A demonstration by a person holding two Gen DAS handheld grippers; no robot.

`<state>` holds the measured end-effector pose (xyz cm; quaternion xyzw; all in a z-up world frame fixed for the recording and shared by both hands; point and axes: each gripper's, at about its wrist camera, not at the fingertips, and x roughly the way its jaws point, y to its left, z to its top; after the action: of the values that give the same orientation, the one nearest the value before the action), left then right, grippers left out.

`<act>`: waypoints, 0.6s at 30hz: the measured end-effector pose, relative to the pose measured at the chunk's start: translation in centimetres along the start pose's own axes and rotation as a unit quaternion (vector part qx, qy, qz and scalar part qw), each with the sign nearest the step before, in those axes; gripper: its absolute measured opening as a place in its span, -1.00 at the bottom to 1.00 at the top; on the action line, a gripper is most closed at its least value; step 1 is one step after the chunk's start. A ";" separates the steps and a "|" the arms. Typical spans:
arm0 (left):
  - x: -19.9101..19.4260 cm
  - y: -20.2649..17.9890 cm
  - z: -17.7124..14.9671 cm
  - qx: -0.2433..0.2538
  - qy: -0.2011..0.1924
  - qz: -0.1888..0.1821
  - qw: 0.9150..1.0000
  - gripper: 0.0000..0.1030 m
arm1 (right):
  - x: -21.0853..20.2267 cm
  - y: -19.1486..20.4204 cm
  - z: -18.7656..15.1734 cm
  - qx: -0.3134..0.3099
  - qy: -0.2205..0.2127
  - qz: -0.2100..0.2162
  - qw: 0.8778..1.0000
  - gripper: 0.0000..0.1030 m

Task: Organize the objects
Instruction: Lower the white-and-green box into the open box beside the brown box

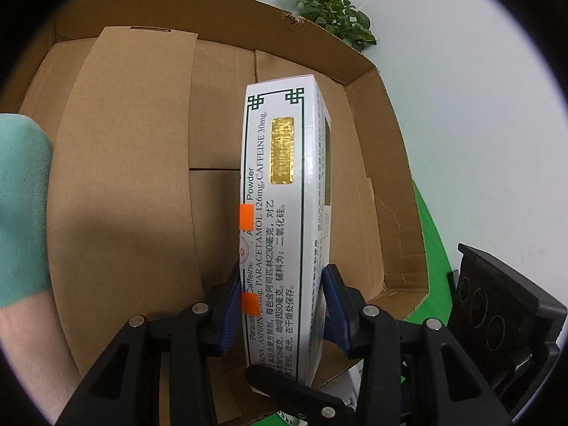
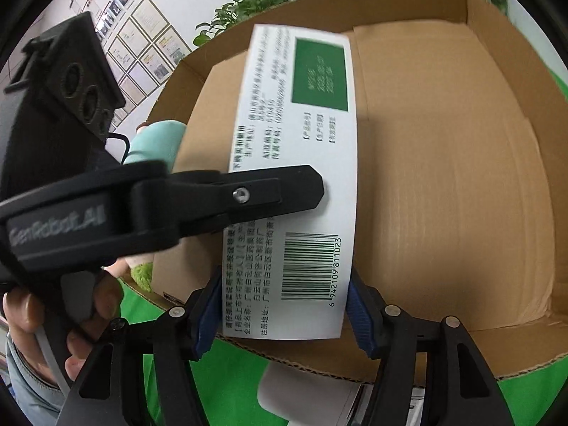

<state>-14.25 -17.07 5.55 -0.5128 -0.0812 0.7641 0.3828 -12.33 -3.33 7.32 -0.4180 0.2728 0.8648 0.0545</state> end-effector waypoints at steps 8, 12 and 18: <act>-1.7 0.3 -0.7 -0.003 -0.006 0.009 1.000 -0.16 | 0.6 1.1 0.7 -0.019 0.006 0.008 1.000 0.15; -2.8 0.8 -0.6 -0.002 -0.027 0.034 0.999 -0.16 | 1.0 2.2 1.3 -0.032 0.012 0.001 0.999 0.14; -5.2 0.8 -1.5 0.021 -0.056 0.059 0.996 -0.17 | 2.8 3.0 1.5 -0.033 0.038 -0.020 0.999 0.14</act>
<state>-12.45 -21.51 8.23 -0.4651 -0.0565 0.8143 0.3427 -16.18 -5.48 7.27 -0.4578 0.2376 0.8554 0.0479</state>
